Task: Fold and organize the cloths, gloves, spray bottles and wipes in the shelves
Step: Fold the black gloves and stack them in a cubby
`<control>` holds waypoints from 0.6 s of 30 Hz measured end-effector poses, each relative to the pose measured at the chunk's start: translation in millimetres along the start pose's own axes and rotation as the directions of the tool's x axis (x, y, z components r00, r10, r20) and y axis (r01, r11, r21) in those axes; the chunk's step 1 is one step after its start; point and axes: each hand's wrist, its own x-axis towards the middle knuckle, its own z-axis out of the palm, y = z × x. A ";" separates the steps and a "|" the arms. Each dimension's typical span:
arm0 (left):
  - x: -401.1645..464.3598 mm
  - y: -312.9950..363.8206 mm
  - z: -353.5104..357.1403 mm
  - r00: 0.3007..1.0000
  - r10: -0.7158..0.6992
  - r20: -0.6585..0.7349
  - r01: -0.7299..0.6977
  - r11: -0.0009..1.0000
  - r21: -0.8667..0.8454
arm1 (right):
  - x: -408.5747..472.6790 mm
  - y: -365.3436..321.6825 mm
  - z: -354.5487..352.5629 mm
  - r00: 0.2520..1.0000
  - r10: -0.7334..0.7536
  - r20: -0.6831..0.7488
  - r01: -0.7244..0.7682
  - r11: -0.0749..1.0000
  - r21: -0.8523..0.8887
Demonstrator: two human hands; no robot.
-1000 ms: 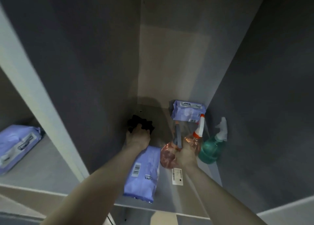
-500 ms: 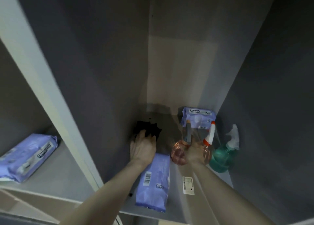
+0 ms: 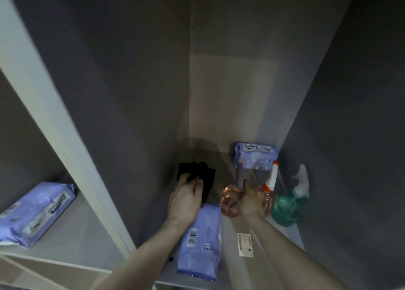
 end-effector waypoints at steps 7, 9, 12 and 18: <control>-23.3 -2.2 -5.0 1.000 0.005 -0.013 -0.006 0.997 -0.074 | -28.2 3.6 -8.5 0.966 -0.235 -0.108 0.221 0.967 -0.128; -34.1 -2.8 -5.2 0.999 0.043 -0.030 -0.045 0.996 -0.074 | -42.0 14.3 -7.7 0.942 -0.244 -0.232 0.244 0.969 -0.027; -50.4 -6.9 -2.0 0.994 0.090 -0.055 -0.092 0.995 -0.031 | -72.7 31.1 -2.5 0.904 -0.283 -0.321 0.319 0.946 0.064; -67.5 -21.5 15.4 0.975 0.149 0.167 -0.152 0.988 0.004 | -102.1 43.9 31.2 0.979 -0.169 0.117 0.114 0.921 0.373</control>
